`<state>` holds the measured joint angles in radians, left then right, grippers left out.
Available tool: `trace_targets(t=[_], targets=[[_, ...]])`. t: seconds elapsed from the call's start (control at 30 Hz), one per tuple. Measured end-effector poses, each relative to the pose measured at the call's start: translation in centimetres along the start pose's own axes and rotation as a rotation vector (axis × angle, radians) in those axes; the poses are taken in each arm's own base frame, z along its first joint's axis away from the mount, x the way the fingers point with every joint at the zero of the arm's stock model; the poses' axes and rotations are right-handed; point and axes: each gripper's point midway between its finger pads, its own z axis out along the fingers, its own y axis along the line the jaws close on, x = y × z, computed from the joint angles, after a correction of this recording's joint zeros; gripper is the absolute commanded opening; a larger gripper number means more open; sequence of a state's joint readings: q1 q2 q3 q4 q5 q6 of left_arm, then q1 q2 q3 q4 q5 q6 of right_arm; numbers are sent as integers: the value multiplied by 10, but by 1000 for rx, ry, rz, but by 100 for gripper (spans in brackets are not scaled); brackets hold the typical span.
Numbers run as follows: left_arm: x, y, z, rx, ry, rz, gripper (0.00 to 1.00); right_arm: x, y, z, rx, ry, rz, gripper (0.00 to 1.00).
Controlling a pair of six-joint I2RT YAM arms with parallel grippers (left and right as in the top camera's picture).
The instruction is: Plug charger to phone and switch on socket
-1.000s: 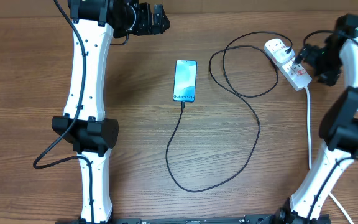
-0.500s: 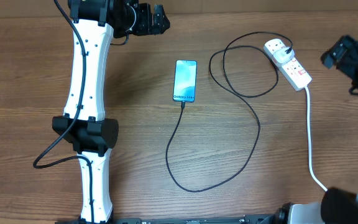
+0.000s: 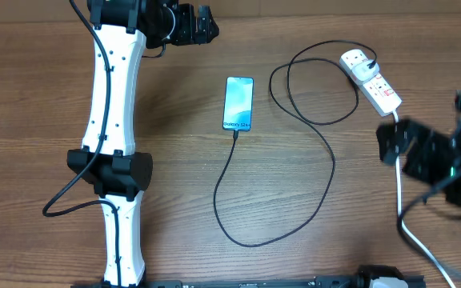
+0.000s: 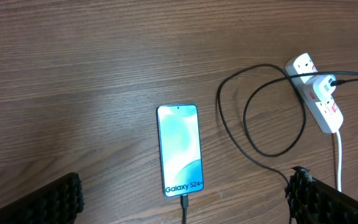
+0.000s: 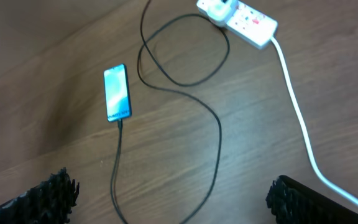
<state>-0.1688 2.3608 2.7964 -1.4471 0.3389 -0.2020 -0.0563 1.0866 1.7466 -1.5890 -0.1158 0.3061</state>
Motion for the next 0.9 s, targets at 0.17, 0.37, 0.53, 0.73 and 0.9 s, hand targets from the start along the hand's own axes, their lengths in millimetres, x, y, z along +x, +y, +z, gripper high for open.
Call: trace_targets(t=[0.17,0.37,0.53,0.73,0.9], targets=[[0,0,0,0,1,-1,100,37,-14,-4,14,36,10,100],[0,0,0,0,1,-1,100,45,-17,-2,32,80,17,100],[0,0,0,0,1,0,100,45,-18,-2,32,81,17,100],[0,0,0,0,1,-1,100,49,-18,0,36,99,14,100],[0,0,0,0,1,-1,100,54,-18,19,22,100,-9,100]])
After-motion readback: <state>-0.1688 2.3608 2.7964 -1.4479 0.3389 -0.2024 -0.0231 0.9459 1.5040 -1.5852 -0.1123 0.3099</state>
